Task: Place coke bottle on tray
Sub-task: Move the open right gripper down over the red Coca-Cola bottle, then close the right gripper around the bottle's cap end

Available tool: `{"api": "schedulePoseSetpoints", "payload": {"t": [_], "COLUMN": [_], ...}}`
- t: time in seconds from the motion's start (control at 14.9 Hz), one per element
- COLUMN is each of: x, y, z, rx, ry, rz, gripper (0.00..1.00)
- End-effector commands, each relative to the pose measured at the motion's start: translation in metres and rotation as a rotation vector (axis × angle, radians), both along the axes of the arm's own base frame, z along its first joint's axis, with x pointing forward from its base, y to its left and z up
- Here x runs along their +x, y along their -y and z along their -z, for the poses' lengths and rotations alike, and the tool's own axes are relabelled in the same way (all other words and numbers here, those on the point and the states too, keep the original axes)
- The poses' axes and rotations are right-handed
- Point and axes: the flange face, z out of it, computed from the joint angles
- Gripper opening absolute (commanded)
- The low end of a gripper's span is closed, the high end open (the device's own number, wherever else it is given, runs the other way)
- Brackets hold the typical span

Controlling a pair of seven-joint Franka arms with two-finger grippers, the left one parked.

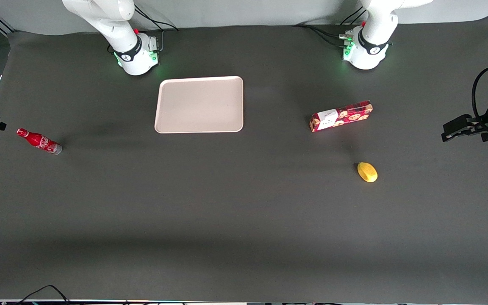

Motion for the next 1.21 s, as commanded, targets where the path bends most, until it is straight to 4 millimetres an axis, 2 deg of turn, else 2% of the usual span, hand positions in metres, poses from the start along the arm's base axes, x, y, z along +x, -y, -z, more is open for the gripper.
{"api": "schedulePoseSetpoints", "payload": {"t": [0.0,0.27,0.34,0.6,0.94,1.14], "x": [-0.020,-0.051,-0.057,-0.075,-0.082,-0.089], "y": [0.030,0.050,0.053,0.067,0.074,0.085], "z": [0.053,0.115,0.124,0.150,0.183,0.188], "rx": [-0.017,-0.009,-0.010,-0.018,-0.041,-0.044], "ry": [0.048,0.059,0.063,0.072,0.085,0.079], "rz": [0.024,0.088,0.089,0.123,0.140,0.127], "gripper": [1.00,1.00,1.00,1.00,1.00,1.00]}}
